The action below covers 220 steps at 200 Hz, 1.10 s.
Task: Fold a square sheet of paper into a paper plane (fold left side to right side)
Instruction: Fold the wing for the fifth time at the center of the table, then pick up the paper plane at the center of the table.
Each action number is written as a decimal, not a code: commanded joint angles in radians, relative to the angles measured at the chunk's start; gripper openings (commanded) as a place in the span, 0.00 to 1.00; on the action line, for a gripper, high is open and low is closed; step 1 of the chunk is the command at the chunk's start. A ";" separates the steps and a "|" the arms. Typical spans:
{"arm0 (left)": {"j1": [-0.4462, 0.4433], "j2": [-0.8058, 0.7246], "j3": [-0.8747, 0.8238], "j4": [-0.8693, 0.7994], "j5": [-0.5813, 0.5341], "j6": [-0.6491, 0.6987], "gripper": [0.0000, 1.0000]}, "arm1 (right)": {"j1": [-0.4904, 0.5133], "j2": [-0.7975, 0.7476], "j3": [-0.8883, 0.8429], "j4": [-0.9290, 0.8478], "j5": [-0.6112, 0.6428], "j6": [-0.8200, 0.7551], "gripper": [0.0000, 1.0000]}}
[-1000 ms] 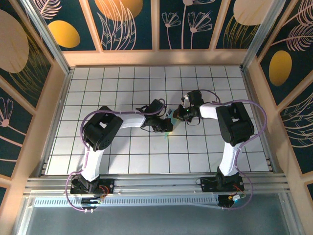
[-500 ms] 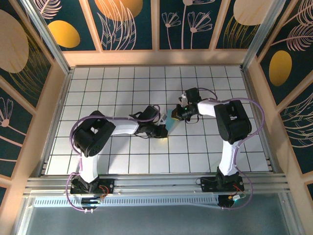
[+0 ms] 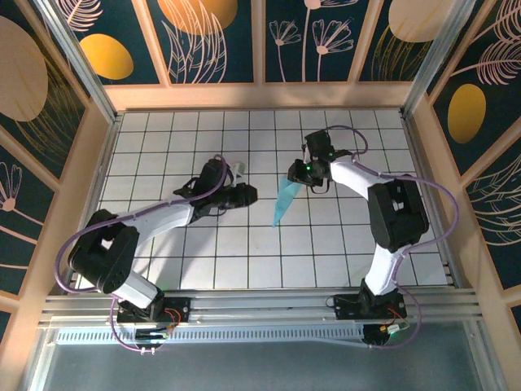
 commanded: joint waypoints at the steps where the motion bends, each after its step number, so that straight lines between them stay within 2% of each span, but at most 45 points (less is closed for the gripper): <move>1: 0.014 -0.032 -0.034 0.037 -0.239 -0.051 0.26 | 0.097 -0.019 0.057 -0.162 0.230 0.085 0.39; 23: 0.028 -0.042 -0.047 0.021 -0.368 -0.069 0.32 | 0.194 0.039 0.136 -0.289 0.374 0.185 0.46; 37: 0.033 -0.046 -0.054 0.003 -0.417 -0.060 0.34 | 0.244 0.095 0.207 -0.379 0.455 0.240 0.47; 47: 0.034 -0.048 -0.054 -0.018 -0.448 -0.049 0.35 | 0.275 0.140 0.260 -0.438 0.506 0.276 0.54; 60: 0.035 -0.054 -0.057 -0.043 -0.482 -0.035 0.36 | 0.301 0.195 0.324 -0.493 0.545 0.300 0.56; 123: 0.040 -0.137 -0.148 -0.045 -0.561 -0.027 0.41 | 0.342 0.363 0.497 -0.620 0.606 0.320 0.55; 190: 0.042 -0.118 -0.156 -0.046 -0.553 -0.012 0.42 | 0.347 0.381 0.468 -0.619 0.613 0.348 0.50; 220: 0.042 -0.114 -0.153 -0.051 -0.555 -0.011 0.42 | 0.348 0.383 0.460 -0.614 0.612 0.346 0.43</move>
